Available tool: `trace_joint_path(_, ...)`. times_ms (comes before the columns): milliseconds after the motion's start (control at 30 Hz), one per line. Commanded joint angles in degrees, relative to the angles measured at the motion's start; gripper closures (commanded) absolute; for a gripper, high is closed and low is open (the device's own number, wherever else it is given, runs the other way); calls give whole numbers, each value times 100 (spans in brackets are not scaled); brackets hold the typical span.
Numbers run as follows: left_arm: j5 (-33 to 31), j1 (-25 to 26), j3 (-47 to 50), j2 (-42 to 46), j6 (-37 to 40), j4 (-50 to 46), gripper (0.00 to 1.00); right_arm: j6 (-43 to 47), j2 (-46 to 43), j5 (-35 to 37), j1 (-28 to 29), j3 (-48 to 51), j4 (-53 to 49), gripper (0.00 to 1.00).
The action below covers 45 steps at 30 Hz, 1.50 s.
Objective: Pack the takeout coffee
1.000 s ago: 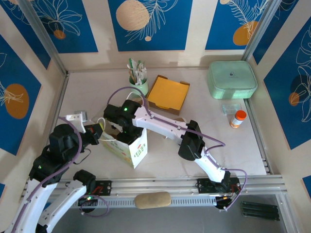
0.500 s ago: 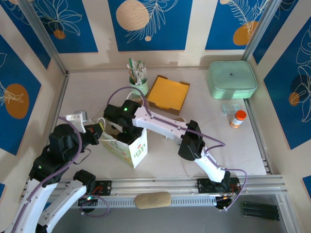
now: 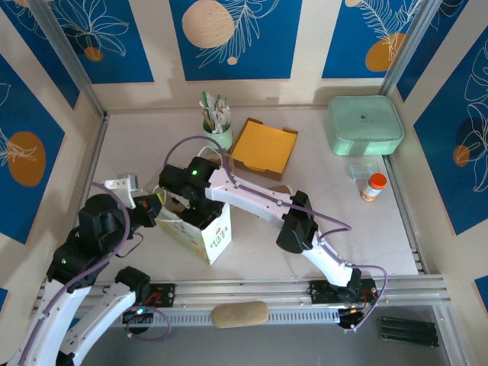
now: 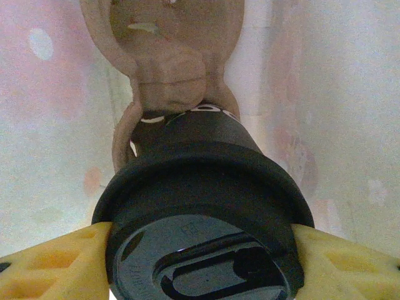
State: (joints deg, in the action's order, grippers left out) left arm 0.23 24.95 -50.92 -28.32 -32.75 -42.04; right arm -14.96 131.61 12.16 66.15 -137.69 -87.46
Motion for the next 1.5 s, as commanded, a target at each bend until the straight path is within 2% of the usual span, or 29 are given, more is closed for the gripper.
trace_joint_path(0,135,-43,47,-30,-60,168,100,-24,52,-47,47,-388,-255,50)
trace_joint_path(567,172,-43,66,-25,137,127,100,-176,-30,-47,-56,-1600,-739,50)
trace_joint_path(1467,276,-43,272,-77,349,278,100,-196,-667,235,-264,-1816,-527,50)
